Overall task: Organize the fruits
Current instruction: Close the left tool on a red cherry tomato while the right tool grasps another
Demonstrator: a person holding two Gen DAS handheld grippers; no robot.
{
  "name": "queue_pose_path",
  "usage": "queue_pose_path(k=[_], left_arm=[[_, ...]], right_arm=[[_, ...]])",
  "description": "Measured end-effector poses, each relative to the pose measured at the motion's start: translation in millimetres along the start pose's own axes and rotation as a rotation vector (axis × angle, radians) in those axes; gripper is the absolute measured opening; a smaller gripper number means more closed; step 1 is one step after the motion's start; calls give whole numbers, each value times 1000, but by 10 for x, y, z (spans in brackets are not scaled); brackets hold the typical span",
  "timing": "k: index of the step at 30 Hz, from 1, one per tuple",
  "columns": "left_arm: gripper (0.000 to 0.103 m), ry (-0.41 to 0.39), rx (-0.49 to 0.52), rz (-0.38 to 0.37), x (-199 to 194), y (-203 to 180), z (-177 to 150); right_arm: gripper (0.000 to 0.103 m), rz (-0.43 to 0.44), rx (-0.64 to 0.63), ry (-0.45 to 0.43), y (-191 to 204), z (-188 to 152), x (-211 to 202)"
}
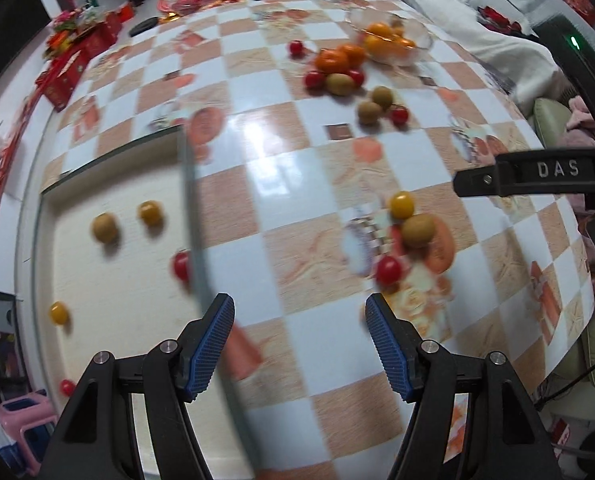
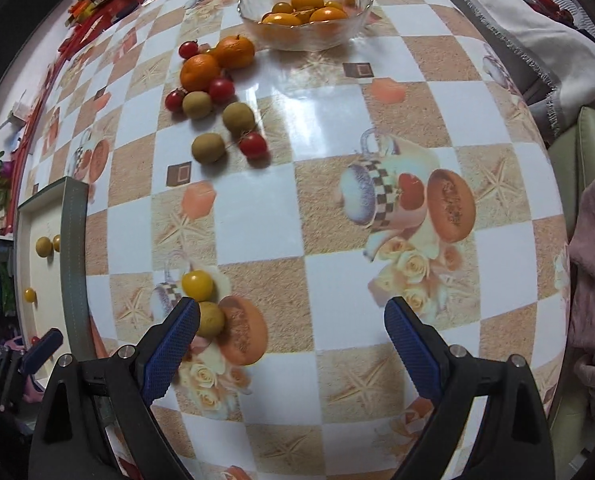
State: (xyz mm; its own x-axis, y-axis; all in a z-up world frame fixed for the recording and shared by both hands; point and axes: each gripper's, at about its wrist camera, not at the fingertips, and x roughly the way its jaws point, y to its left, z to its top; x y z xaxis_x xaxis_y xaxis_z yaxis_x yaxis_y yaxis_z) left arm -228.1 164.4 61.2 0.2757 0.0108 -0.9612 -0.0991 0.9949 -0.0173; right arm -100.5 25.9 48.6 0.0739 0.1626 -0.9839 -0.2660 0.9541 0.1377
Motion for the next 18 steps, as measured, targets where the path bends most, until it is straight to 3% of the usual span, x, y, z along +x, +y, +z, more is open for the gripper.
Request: queue_pose_path(k=[12, 16, 18], left_arm=[[69, 43, 38, -2, 382, -351, 182], [69, 64, 41, 4, 485, -402, 202], [69, 77, 48, 10, 528, -439, 198]], right_arm=[[95, 37, -107, -16, 83, 463, 172], [91, 41, -143, -23, 143, 604, 269], [83, 38, -160, -23, 169, 666, 326]])
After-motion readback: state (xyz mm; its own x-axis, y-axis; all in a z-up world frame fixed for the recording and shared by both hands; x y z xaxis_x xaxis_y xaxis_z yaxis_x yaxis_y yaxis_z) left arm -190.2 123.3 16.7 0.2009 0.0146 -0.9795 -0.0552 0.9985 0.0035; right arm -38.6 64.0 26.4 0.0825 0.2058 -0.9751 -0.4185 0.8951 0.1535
